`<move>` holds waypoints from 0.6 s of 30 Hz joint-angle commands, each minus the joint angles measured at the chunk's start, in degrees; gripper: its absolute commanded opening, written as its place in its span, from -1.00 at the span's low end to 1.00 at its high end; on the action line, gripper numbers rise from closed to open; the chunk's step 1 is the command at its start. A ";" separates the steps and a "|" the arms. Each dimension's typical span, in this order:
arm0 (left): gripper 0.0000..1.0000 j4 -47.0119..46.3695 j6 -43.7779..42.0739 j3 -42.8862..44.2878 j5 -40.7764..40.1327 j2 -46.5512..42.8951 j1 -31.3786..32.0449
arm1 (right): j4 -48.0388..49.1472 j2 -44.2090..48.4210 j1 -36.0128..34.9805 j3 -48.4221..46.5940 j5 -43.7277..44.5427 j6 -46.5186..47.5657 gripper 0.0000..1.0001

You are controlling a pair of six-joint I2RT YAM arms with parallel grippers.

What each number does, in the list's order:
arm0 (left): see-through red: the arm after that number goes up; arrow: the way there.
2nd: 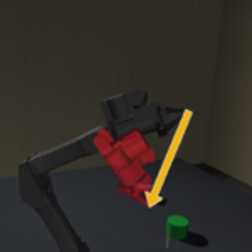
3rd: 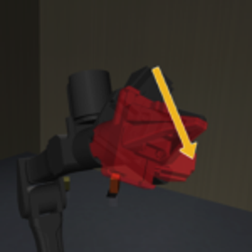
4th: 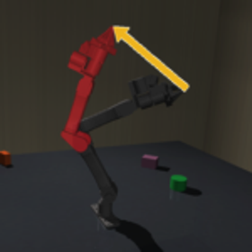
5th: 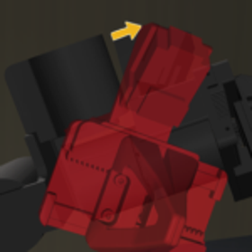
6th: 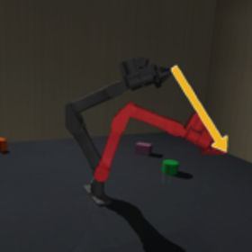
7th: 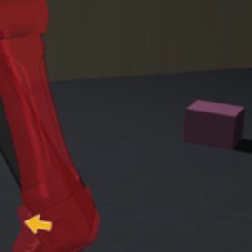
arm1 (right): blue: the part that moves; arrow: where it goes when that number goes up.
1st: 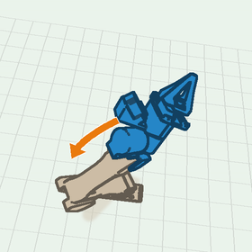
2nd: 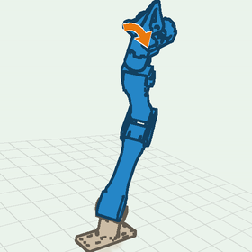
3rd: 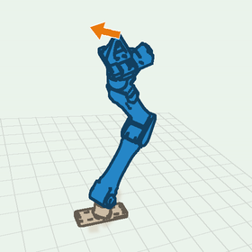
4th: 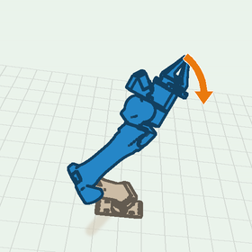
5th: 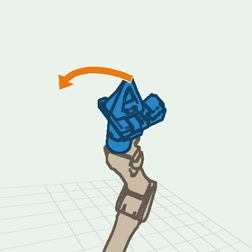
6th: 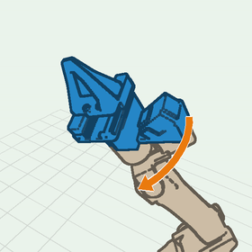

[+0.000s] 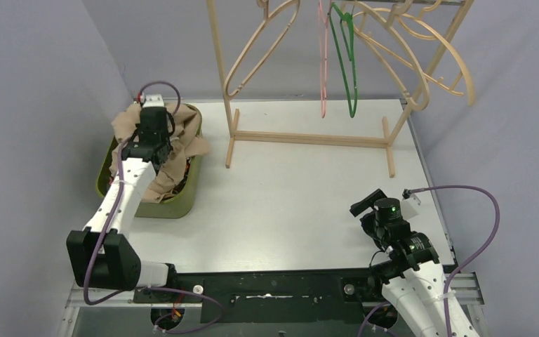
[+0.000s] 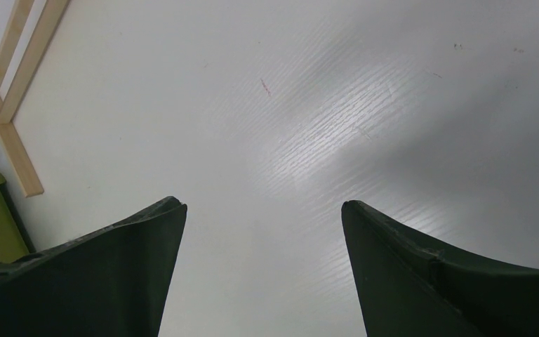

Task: Remove the shorts from the hanger
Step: Place the shorts in the basket.

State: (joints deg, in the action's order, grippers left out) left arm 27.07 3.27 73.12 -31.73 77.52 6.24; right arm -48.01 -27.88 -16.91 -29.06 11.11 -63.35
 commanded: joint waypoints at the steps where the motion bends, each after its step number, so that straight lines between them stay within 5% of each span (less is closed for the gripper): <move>1: -1.00 1.72 16.00 -10.65 22.29 1.91 -6.30 | 3.78 -1.90 -0.06 -0.31 0.02 1.85 0.68; 8: -0.86 4.73 16.82 -11.60 32.22 6.93 -14.75 | 4.20 -2.90 -0.06 -0.42 -1.23 2.67 0.69; 12: -0.22 5.60 16.06 -9.02 32.95 1.41 -14.77 | 4.78 -2.38 -0.06 0.12 -1.44 1.51 0.69; 18: 0.25 13.36 13.88 8.34 25.71 -2.53 -14.77 | 4.62 -2.97 -0.05 -0.22 -1.45 2.56 0.69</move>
State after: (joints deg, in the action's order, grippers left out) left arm 34.46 18.79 69.08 -3.01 78.83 -8.25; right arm -45.98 -30.59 -16.91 -29.02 9.39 -61.78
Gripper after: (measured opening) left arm 0.572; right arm 0.846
